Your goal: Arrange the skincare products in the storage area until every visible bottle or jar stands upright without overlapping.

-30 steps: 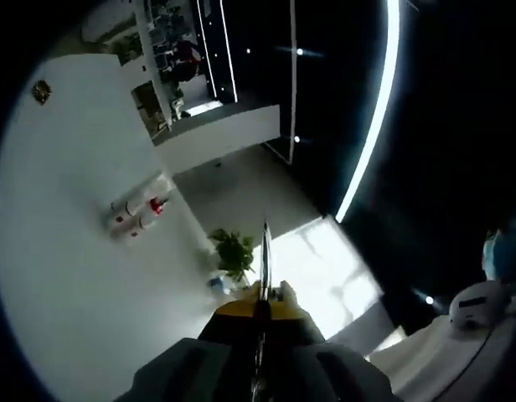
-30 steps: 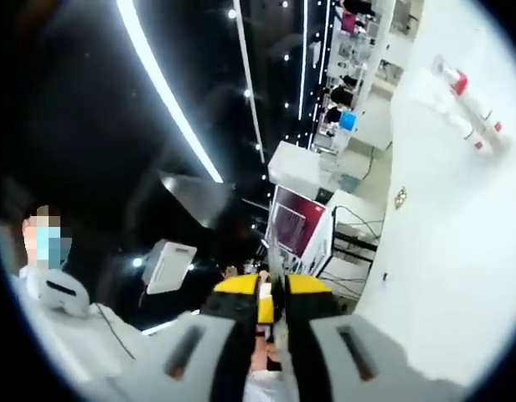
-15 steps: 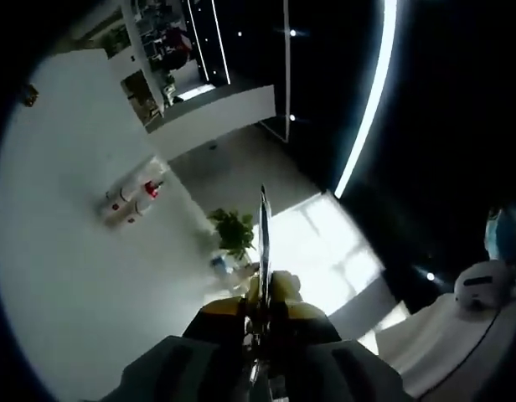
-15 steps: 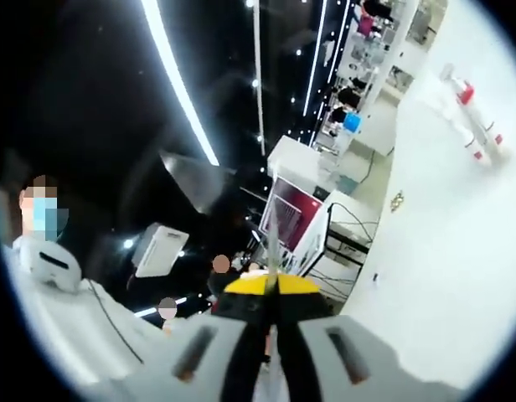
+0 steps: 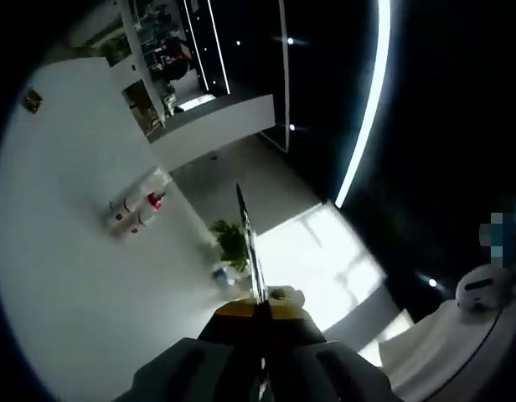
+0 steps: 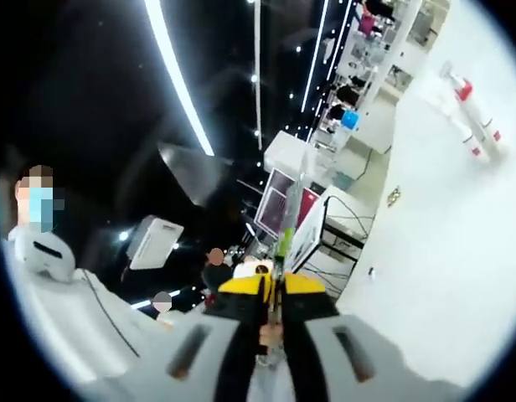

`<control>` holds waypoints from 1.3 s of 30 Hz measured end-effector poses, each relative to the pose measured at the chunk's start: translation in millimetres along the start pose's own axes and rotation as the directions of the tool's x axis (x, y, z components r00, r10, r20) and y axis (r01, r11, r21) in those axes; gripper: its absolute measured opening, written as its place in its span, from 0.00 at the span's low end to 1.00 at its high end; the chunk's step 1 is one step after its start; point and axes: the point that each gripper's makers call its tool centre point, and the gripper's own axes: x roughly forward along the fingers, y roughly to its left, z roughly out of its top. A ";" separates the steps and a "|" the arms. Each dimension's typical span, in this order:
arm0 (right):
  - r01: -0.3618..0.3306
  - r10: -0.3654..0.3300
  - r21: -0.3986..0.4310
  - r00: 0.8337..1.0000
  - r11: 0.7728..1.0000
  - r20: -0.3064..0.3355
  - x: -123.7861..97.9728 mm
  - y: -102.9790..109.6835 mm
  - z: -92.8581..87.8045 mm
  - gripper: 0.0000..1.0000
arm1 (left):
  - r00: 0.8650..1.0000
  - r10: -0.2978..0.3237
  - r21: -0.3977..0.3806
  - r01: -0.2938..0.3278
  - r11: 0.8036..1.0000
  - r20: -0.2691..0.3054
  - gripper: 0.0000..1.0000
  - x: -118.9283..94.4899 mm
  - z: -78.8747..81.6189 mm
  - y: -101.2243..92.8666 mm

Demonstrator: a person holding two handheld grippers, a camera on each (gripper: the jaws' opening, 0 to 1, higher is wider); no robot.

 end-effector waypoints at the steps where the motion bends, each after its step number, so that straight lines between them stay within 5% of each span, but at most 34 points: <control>1: -0.001 0.001 -0.011 1.000 1.000 0.004 -0.5 -0.1 0.8 0.04 | 1.000 -0.015 -0.006 0.015 1.000 0.004 0.02 0.6 0.6 -2.7; 9: -0.009 0.009 -0.029 1.000 1.000 0.007 -6.1 -1.0 3.8 0.03 | 1.000 -0.019 -0.050 0.018 0.999 -0.007 0.05 1.8 -7.6 -1.0; 12: -0.006 0.006 0.000 0.997 1.000 0.073 -11.7 -3.7 16.5 0.03 | 1.000 -0.010 -0.051 0.009 0.999 -0.028 0.07 -1.3 -15.3 1.0; 14: 0.001 -0.001 -0.010 0.999 1.000 0.047 -11.9 -5.6 12.7 0.03 | 0.999 0.003 0.015 -0.002 1.000 -0.037 0.03 -3.8 -18.1 3.4; 18: 0.028 -0.028 0.003 0.999 1.000 0.046 -8.8 -10.7 10.4 0.03 | 0.999 0.005 -0.007 -0.005 1.000 -0.036 0.01 -5.9 -18.2 6.7; 21: 0.026 -0.026 0.003 0.998 1.000 0.052 -5.4 -11.9 9.4 0.09 | 0.999 0.017 -0.004 -0.016 1.000 0.031 0.00 -7.6 -7.9 10.6; 25: 0.036 -0.036 0.008 0.999 0.999 0.009 -2.3 -14.6 -0.7 0.10 | 0.998 0.026 0.000 -0.026 1.000 0.052 0.00 -8.7 -2.5 12.7; 29: 0.038 -0.038 0.008 0.999 0.999 -0.007 -6.0 -17.1 -4.5 0.04 | 1.000 0.012 -0.025 -0.011 1.000 0.024 0.01 -7.9 -7.7 9.8; 33: 0.017 -0.017 0.010 1.000 1.000 -0.018 -7.9 -12.9 -6.0 0.03 | 1.000 -0.011 -0.130 0.011 0.991 -0.002 0.02 -8.2 -11.6 8.6; 39: 0.005 -0.005 0.001 0.997 1.000 -0.073 -11.7 -10.6 -13.2 0.03 | 0.999 0.008 -0.120 -0.003 0.993 0.035 0.09 -10.6 -3.2 11.1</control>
